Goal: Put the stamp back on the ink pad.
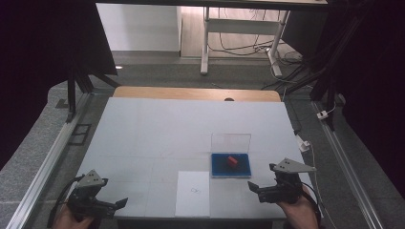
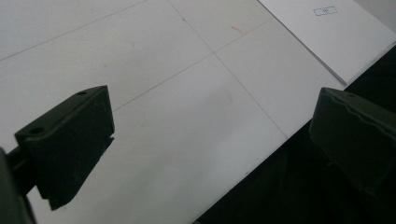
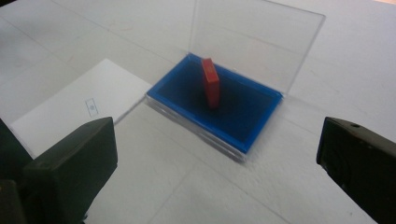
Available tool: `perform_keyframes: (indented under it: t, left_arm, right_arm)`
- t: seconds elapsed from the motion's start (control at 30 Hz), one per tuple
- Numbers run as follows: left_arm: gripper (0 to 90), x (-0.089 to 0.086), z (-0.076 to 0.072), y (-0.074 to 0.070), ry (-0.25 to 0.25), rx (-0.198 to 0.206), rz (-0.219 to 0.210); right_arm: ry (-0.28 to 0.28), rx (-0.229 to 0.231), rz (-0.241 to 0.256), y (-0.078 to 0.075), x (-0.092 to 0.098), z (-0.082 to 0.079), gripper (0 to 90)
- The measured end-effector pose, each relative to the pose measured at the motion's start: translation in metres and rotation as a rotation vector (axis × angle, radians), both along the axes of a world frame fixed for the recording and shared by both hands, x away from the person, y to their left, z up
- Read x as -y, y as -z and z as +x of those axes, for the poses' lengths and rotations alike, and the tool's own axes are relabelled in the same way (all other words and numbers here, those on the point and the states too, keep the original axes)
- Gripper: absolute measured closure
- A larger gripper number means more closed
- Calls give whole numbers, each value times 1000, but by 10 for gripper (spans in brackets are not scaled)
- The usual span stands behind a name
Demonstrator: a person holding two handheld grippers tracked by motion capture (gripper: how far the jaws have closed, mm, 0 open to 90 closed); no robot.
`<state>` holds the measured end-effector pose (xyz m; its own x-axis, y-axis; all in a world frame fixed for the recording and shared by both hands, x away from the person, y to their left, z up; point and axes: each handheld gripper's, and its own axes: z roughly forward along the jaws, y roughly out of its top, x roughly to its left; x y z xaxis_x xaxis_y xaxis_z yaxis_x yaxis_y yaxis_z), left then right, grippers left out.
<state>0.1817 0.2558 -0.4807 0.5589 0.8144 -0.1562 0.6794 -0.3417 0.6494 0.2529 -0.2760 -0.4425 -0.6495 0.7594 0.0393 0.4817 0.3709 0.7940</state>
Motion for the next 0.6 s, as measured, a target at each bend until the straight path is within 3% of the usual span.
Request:
perform_keyframes:
  t: [0.23,0.6]
  left_arm:
    - [4,0,0,0,0,1,-2]
    - [4,-1,-1,0,2,5,0]
  right_arm:
    - [79,-3,-6,3,15,-14,0]
    - [132,-56,-16,8,36,-30,0]
